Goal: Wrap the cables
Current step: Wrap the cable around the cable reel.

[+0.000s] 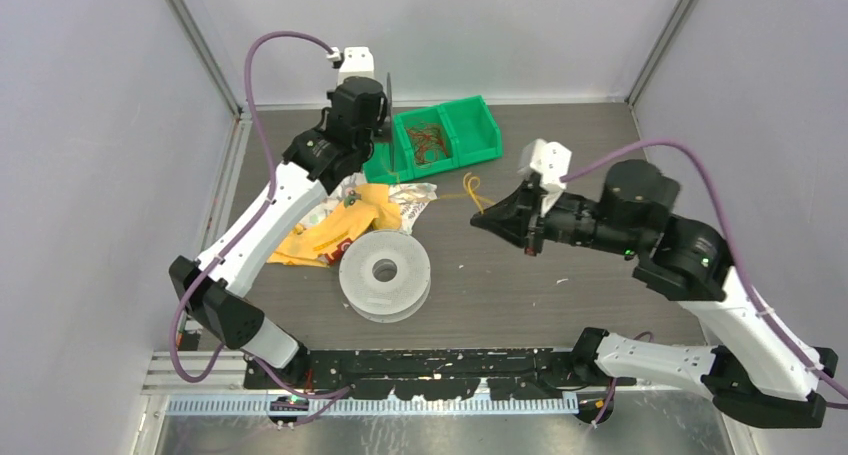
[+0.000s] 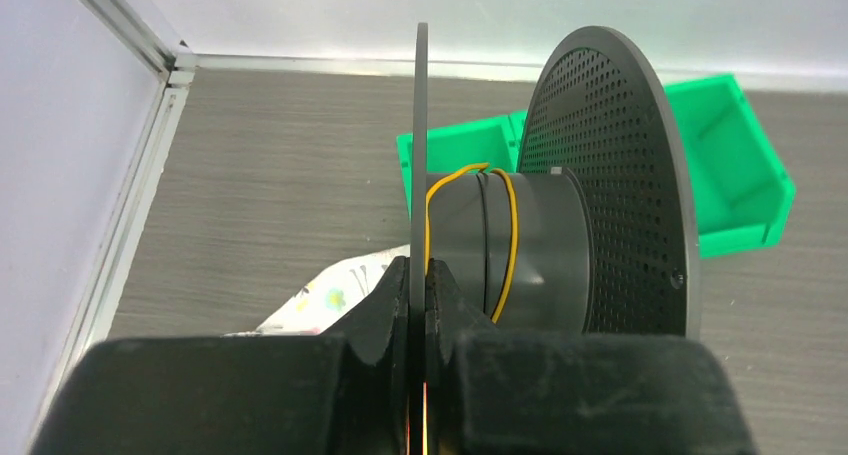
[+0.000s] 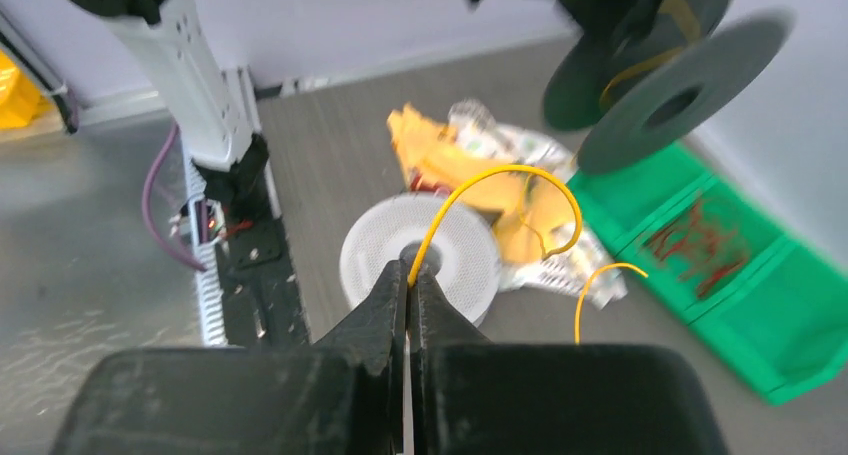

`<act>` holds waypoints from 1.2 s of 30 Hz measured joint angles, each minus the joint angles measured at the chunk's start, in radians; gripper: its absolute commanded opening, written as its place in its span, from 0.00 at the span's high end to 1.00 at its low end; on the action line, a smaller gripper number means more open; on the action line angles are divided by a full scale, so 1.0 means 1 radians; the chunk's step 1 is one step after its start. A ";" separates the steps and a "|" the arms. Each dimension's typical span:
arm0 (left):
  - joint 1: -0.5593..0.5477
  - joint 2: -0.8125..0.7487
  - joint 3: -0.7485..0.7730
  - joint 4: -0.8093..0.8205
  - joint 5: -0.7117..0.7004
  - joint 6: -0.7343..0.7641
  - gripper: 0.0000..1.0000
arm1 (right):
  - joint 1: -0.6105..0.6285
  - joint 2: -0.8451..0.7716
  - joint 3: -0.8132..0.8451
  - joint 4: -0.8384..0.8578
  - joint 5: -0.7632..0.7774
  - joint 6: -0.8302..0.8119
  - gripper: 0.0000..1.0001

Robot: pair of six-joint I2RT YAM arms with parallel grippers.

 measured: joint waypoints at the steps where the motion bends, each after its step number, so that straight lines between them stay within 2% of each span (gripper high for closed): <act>1: -0.005 0.000 -0.013 0.001 0.007 0.008 0.99 | 0.000 0.001 0.037 -0.002 0.004 -0.024 1.00; 7: -0.047 -0.001 -0.066 0.007 0.045 0.055 1.00 | 0.000 0.040 0.172 0.016 0.088 -0.170 1.00; 15: -0.158 -0.001 -0.143 0.001 0.130 0.118 0.99 | -0.054 0.213 0.239 0.079 0.140 -0.271 1.00; 26: -0.188 -0.100 -0.280 -0.058 0.391 0.207 0.99 | -0.511 0.317 0.237 0.225 -0.070 -0.145 1.00; 36: -0.190 -0.163 -0.308 -0.155 0.624 0.282 1.00 | -0.724 0.447 0.176 0.348 -0.204 -0.009 1.00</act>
